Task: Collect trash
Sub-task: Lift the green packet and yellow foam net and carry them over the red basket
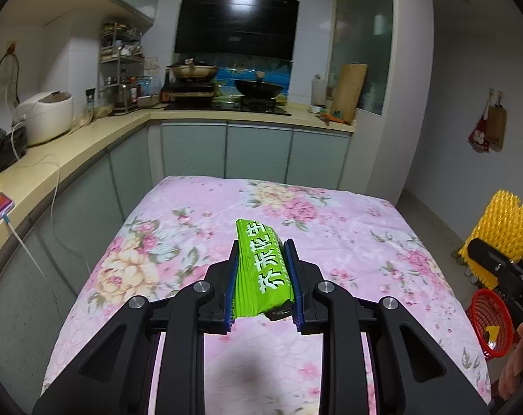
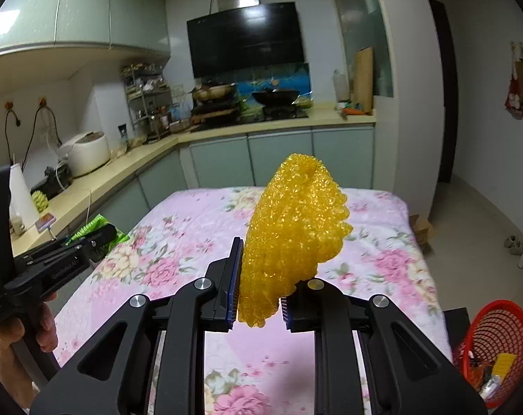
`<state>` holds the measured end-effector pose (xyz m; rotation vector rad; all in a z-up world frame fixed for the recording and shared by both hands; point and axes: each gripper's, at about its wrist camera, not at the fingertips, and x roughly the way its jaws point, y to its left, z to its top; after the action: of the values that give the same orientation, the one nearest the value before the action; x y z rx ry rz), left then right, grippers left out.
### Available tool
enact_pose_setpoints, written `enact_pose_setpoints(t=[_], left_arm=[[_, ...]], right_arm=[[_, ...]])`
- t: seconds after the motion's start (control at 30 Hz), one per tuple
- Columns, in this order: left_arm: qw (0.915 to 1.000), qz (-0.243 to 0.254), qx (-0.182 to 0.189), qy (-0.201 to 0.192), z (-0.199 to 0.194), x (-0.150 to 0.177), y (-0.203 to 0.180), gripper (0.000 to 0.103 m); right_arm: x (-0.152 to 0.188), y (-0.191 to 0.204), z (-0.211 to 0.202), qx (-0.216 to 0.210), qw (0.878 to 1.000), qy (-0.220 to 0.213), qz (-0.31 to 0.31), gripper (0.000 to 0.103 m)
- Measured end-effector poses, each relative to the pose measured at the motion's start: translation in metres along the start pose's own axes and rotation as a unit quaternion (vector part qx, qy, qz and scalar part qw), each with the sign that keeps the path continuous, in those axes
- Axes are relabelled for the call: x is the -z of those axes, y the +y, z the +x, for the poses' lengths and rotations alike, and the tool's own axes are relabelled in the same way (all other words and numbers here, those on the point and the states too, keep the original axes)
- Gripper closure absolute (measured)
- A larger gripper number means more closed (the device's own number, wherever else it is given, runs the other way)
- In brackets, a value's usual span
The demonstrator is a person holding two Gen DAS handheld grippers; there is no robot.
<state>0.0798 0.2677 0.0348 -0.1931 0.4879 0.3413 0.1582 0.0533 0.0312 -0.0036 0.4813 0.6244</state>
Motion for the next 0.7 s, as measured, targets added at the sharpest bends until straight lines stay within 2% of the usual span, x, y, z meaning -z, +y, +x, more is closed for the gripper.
enact_pose_setpoints(t=[0.37,0.7], left_arm=[[0.9976,0.05,0.048,-0.008,0.003,-0.01,-0.073,0.08],[0.9872,0.1,0.124,0.002,0.018,-0.008,-0.162,0.08]], right_arm=[[-0.005,-0.052,-0.037,0.054,0.998,-0.027,0.029,0.084],[-0.002,-0.117,-0.072,0.129,0.989,-0.036,0.063,0.084]])
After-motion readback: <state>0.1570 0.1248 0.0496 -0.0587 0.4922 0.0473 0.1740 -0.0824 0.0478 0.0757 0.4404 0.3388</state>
